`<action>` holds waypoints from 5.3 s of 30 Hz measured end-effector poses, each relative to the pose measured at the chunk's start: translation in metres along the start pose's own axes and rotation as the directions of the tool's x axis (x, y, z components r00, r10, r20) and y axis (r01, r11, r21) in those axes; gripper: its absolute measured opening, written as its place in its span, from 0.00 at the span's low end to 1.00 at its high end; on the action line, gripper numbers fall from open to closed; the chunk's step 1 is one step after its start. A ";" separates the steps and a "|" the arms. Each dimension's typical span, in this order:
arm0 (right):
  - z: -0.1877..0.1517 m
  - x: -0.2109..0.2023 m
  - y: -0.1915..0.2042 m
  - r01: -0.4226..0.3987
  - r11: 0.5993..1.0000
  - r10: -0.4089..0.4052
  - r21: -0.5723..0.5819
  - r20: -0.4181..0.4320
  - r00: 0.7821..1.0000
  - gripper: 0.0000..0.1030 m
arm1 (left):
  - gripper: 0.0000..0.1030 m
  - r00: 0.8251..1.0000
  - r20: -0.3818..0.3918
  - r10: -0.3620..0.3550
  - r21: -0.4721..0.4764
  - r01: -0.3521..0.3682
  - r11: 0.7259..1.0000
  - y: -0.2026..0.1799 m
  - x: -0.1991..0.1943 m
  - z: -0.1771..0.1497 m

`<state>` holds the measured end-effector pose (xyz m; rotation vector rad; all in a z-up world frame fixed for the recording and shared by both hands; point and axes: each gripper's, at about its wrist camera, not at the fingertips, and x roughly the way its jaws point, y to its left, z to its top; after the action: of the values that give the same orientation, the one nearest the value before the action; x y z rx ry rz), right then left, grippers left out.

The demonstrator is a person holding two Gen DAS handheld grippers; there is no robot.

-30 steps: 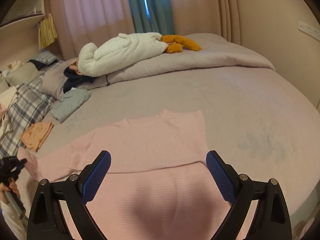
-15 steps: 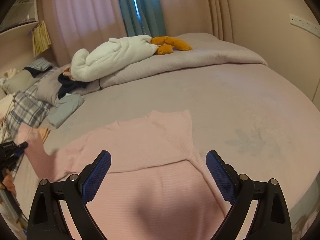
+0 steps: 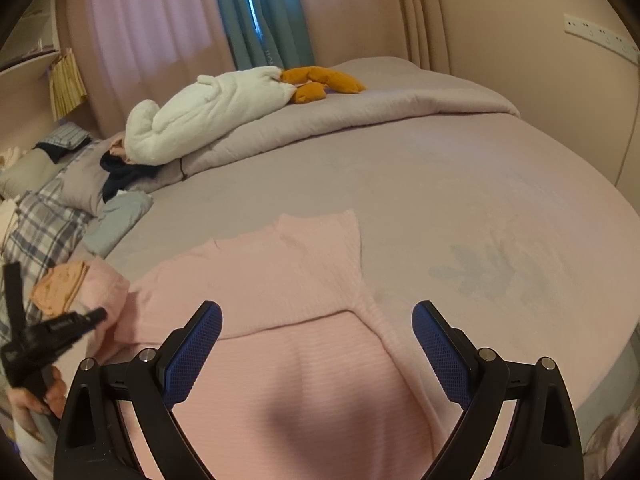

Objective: Fold small clothes
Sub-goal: 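Fold the held sleeve across the shirt body and open the left gripper, then grasp the side edge of the pink shirt with the right gripper, then fold the held side edge across the shirt body with the right gripper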

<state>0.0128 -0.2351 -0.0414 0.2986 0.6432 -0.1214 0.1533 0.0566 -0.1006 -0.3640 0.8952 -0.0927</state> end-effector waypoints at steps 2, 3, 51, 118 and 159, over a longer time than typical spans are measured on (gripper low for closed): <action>-0.001 0.001 -0.002 0.001 1.000 -0.001 0.007 -0.002 1.000 0.93 | 0.11 1.000 -0.030 0.006 0.013 -0.006 1.000 -0.002 0.011 -0.004; -0.001 0.003 -0.003 0.001 1.000 -0.001 0.010 -0.007 1.000 0.93 | 0.11 0.999 -0.040 0.012 0.019 -0.011 1.000 -0.003 0.015 -0.006; -0.001 0.079 0.111 -0.307 0.936 0.258 -0.175 -0.257 0.931 0.92 | 0.78 0.985 0.071 0.155 -0.229 -0.136 0.964 0.104 -0.094 -0.057; 0.104 0.036 0.141 -0.296 0.896 0.305 -0.332 -0.025 0.952 0.06 | 0.78 0.996 0.032 0.087 -0.147 -0.082 0.986 0.074 -0.058 -0.027; 0.064 0.139 0.016 -0.098 0.991 0.074 -0.089 -0.249 0.966 0.06 | 0.58 0.975 -0.169 0.143 0.048 -0.136 0.990 0.018 0.065 0.008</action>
<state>0.1633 -0.2421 -0.0737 0.2455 0.8775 0.0325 0.1987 0.0606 -0.1508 -0.2613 1.0862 -0.0104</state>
